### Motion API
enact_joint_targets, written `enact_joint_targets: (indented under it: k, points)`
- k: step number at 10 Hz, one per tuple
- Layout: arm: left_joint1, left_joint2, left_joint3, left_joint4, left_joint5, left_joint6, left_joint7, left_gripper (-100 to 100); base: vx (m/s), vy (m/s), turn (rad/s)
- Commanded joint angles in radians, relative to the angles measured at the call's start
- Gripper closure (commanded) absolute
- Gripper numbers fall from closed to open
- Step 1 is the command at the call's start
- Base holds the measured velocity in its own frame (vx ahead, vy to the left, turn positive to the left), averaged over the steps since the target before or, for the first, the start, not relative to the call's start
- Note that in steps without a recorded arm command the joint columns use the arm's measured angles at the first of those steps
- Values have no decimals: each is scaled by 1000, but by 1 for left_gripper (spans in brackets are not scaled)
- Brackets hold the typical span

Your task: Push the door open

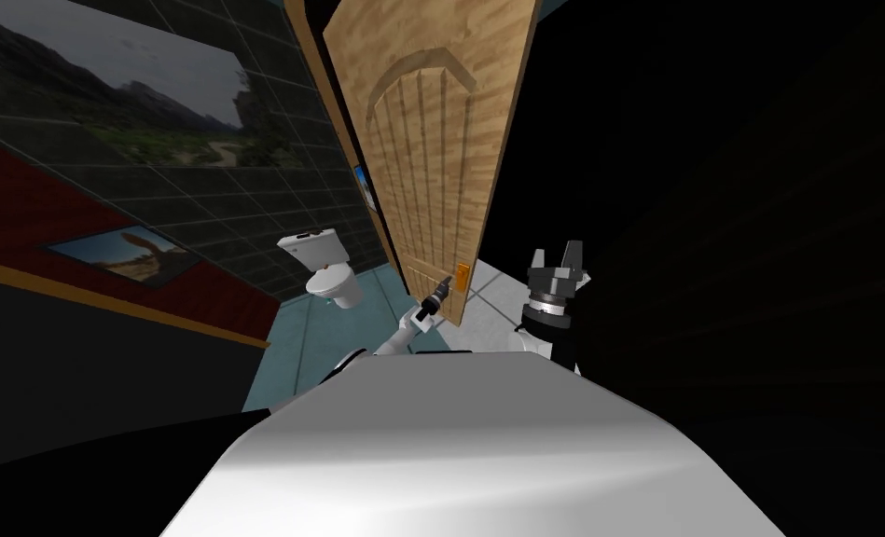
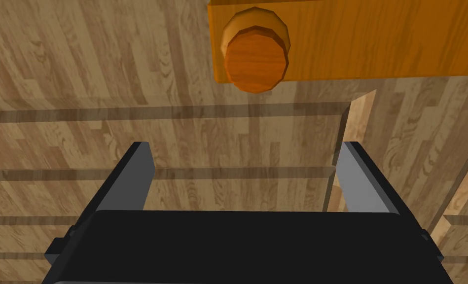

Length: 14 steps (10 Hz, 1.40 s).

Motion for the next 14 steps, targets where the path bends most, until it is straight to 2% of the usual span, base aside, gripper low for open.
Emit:
enact_joint_targets:
  k: [1,5,6,7,12,14]
  points:
    - [-3,-1,6,6,1,-3,-4,-100,165,-108,-26]
    - [-7,-17,18,15,2,-8,-16,-100,164,-141,-21]
    - [-6,-14,16,14,1,-7,-14,-100,77,-52,4]
    - [-6,-14,16,14,1,-7,-14,100,-11,3,2]
    - [-6,-14,16,14,1,-7,-14,100,-15,12,-1]
    - [4,-6,18,7,17,-1,-37,100,136,-73,96]
